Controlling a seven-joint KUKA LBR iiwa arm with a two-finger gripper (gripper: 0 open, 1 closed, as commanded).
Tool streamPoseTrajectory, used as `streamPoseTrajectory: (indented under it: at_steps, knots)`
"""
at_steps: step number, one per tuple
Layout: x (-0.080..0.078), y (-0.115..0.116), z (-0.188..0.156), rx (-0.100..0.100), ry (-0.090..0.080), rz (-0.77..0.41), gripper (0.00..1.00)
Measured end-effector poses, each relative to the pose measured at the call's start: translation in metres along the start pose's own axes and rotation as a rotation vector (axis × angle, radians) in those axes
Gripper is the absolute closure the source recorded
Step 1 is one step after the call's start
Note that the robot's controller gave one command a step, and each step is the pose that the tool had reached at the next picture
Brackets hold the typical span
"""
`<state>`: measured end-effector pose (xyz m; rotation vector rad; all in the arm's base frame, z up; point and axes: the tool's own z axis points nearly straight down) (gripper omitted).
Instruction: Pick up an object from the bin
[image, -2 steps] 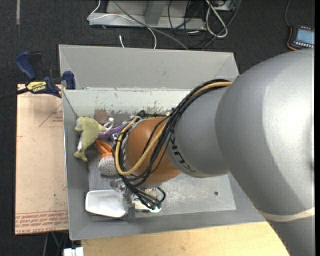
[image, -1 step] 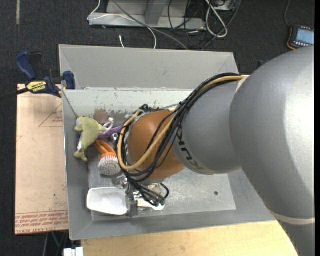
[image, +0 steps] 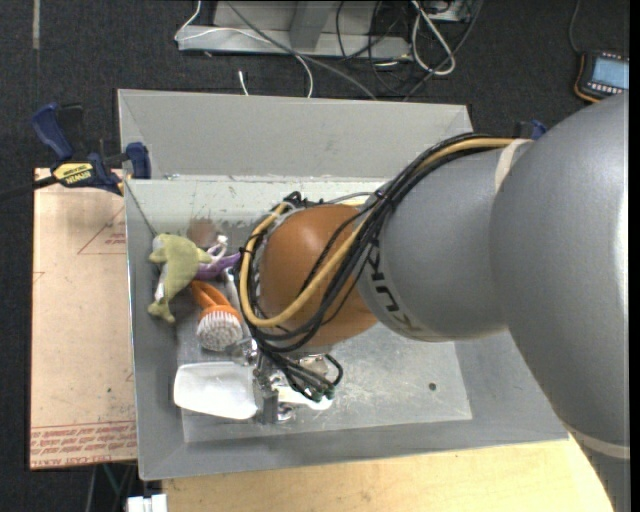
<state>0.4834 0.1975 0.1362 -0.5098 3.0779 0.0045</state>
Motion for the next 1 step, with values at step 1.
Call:
streamPoseTrajectory:
  at_steps: [1]
  knots:
    - [0.0010,0.0004,-0.0213,0.000,0.005,0.001,1.00]
